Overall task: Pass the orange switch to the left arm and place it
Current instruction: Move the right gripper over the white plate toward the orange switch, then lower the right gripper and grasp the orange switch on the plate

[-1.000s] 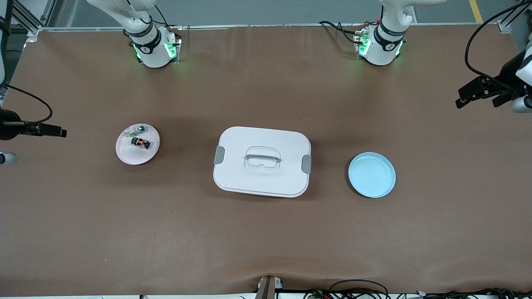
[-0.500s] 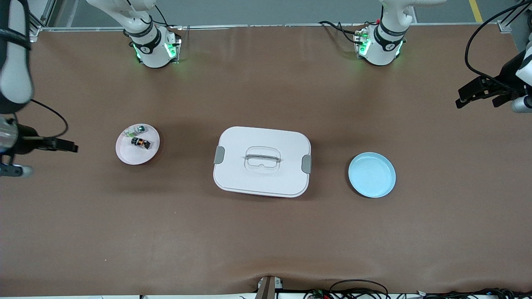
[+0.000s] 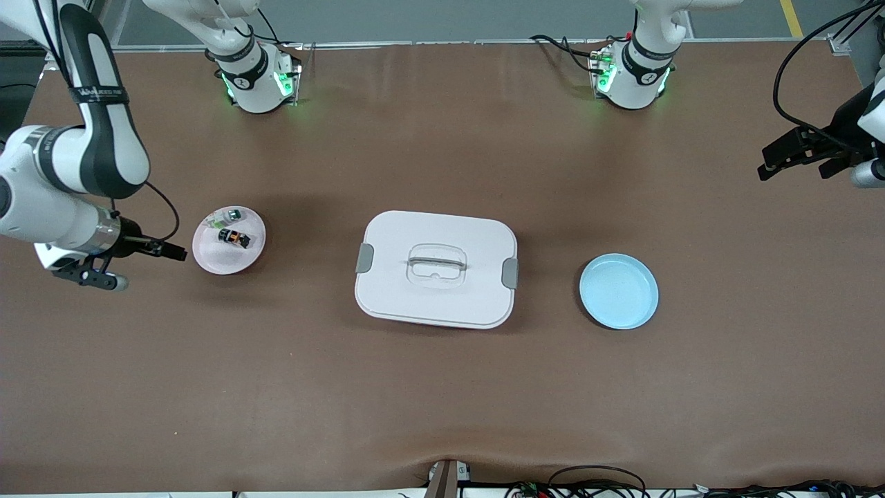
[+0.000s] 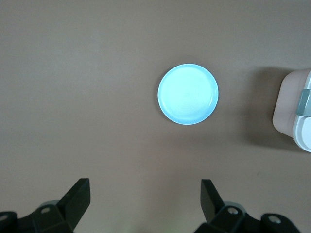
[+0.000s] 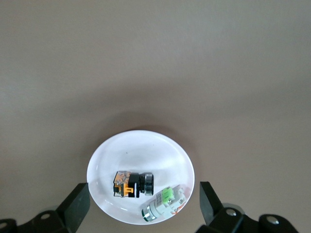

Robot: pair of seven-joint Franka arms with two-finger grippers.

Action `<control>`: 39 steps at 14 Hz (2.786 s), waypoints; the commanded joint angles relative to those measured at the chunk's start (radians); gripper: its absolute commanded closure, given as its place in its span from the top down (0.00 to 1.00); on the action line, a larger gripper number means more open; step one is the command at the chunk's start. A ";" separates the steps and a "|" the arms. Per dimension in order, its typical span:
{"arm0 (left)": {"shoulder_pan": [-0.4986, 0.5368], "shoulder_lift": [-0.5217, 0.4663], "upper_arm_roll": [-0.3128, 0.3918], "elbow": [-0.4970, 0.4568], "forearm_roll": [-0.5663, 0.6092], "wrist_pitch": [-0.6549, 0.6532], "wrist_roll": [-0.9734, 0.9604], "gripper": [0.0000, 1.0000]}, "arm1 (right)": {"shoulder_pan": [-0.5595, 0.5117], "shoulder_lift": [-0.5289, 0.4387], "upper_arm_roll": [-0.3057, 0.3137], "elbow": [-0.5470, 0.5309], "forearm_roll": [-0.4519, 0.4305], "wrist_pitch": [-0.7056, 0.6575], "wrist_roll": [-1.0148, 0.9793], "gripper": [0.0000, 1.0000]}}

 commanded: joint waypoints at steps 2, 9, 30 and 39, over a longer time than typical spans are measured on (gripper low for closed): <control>-0.004 0.008 0.001 0.023 0.007 -0.017 0.005 1.00 | 0.054 -0.078 0.002 -0.170 0.001 0.121 0.171 1.00; -0.004 0.008 0.001 0.023 0.007 -0.017 0.005 1.00 | 0.079 -0.068 0.002 -0.324 -0.001 0.361 0.171 1.00; -0.004 0.009 0.001 0.022 0.007 -0.017 0.005 1.00 | 0.102 0.080 0.002 -0.382 -0.007 0.557 0.122 1.00; -0.004 0.003 0.000 0.022 0.007 -0.020 0.007 1.00 | 0.069 0.100 0.002 -0.382 -0.007 0.568 0.034 1.00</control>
